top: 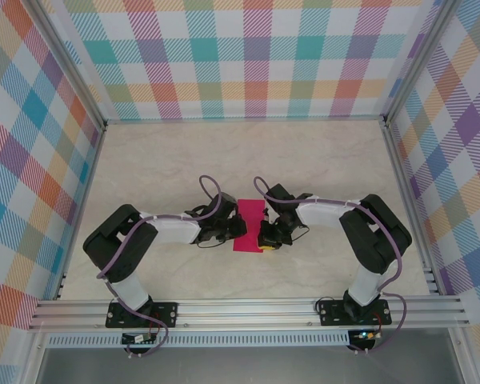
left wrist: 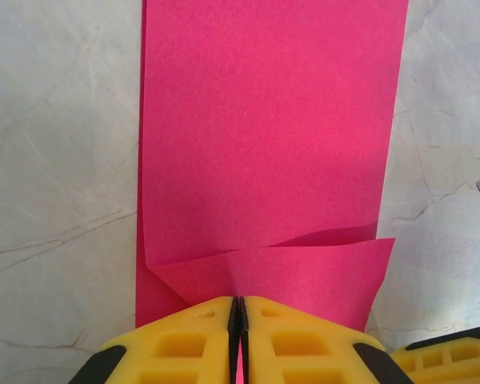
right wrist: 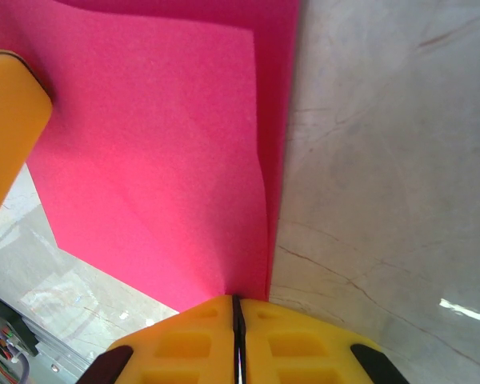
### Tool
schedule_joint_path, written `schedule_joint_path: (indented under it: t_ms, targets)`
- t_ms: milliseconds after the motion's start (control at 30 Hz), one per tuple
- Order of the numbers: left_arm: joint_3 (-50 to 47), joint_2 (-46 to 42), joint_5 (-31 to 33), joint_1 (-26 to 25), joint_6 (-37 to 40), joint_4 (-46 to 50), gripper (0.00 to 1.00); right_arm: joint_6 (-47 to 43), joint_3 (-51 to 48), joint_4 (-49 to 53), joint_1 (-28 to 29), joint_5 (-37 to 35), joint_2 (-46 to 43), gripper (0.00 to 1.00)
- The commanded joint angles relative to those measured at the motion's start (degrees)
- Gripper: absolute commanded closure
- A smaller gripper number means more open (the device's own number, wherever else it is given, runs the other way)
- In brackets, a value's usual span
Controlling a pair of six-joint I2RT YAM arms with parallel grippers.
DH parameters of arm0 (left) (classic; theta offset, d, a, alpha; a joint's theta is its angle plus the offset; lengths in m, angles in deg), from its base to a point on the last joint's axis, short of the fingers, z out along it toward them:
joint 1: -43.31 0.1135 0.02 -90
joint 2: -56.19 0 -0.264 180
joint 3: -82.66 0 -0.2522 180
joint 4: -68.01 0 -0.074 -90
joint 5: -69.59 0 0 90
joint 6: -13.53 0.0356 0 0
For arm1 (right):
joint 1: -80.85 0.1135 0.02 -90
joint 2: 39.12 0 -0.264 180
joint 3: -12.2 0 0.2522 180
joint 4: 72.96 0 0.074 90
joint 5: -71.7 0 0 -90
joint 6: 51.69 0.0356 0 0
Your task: Fold a paper plane with a square sheet of paper (pick it up from the middle)
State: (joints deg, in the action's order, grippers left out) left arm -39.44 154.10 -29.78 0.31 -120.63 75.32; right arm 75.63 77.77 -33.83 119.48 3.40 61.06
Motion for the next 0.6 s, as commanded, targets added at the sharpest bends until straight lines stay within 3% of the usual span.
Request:
schedule_joint_path:
  t_ms: [0, 267, 567]
  targets:
    - [1.4, 1.4, 1.3, -0.3, -0.4, -0.9, 0.88, 0.8, -3.4, 5.3, 0.4, -8.5, 4.7, 0.90]
    - [2.1, 0.3, 0.0, -0.3, 0.3, -2.8, 0.87, 0.8, -3.4, 5.6, 0.3, -8.6, 4.4, 0.90]
    - [2.9, 2.6, 3.1, -0.3, 0.5, 0.5, 0.88, 0.6, -3.3, 5.5, 0.3, -8.4, 3.6, 0.90]
